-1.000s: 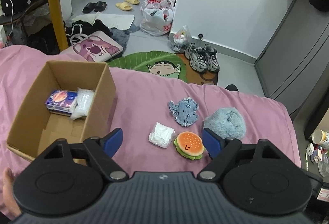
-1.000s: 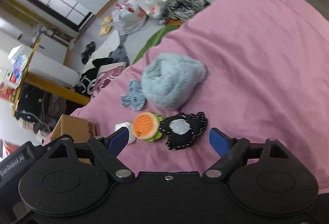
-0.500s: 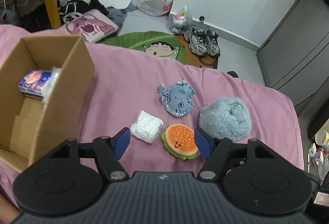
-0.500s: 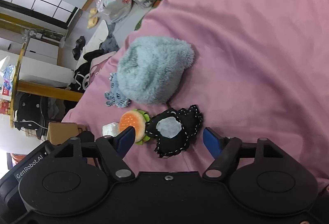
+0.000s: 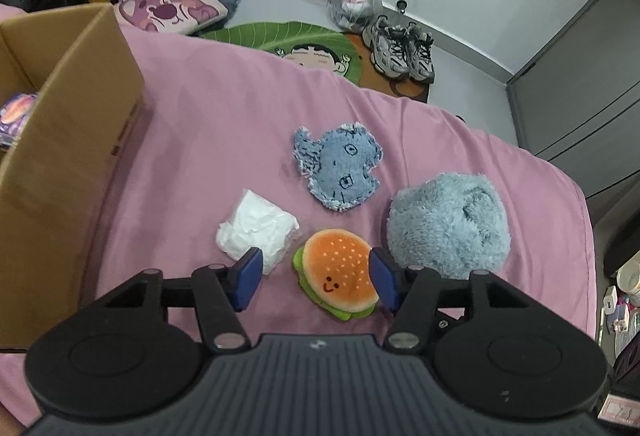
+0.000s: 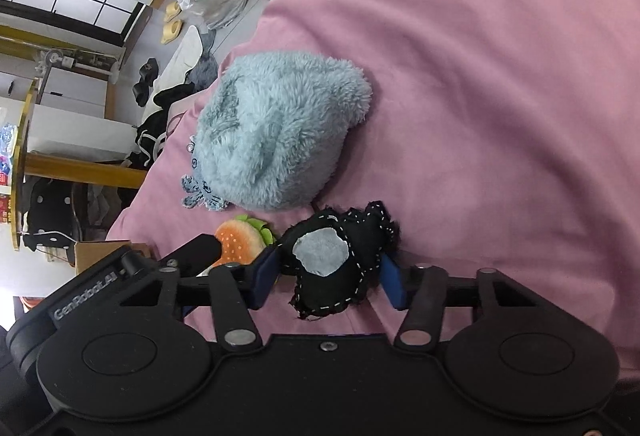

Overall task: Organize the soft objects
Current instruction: 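Grasp the orange burger plush with the left tool while the right tool grasps the black felt plush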

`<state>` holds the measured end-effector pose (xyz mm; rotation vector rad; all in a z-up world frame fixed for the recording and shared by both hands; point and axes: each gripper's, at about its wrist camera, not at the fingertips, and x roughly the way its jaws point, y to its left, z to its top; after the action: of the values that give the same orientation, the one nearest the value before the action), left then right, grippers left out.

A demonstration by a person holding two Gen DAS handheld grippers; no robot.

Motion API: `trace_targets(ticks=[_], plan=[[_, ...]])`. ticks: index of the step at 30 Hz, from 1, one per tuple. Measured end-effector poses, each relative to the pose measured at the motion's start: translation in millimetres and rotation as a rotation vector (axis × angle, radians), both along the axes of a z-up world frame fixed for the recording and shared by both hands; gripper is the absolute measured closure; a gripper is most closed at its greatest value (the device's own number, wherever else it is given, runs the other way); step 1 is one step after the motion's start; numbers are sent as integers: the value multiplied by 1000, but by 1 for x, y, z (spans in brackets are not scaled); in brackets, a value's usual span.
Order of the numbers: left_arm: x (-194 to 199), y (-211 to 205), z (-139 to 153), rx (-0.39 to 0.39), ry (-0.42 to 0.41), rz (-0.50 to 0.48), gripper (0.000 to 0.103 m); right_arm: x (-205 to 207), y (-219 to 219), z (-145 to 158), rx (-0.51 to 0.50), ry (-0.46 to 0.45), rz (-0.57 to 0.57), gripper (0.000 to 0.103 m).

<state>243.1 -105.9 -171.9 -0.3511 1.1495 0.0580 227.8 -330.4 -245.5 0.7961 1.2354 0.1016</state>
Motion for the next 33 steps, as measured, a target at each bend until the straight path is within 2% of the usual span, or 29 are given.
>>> trace_targets(ticks=[3, 7, 13, 21, 22, 26, 33], plan=[[4, -4, -7, -7, 16, -2, 45, -2, 0, 0, -17, -4, 0, 68], [10, -7, -17, -27, 39, 1, 45, -3, -1, 2, -28, -22, -2, 73], [18, -13, -27, -38, 58, 2, 45, -3, -1, 7, -51, -40, -5, 74], [20, -19, -35, -8, 48, 6, 46, -5, 0, 13, -99, -66, -4, 74], [19, -19, -35, -2, 47, 8, 52, -5, 1, 15, -108, -70, -3, 74], [12, -16, -31, -10, 39, 20, 59, -7, 5, 20, -139, -90, 10, 74], [-5, -5, -12, -37, 18, 31, 59, -17, 11, 41, -190, -164, 32, 74]])
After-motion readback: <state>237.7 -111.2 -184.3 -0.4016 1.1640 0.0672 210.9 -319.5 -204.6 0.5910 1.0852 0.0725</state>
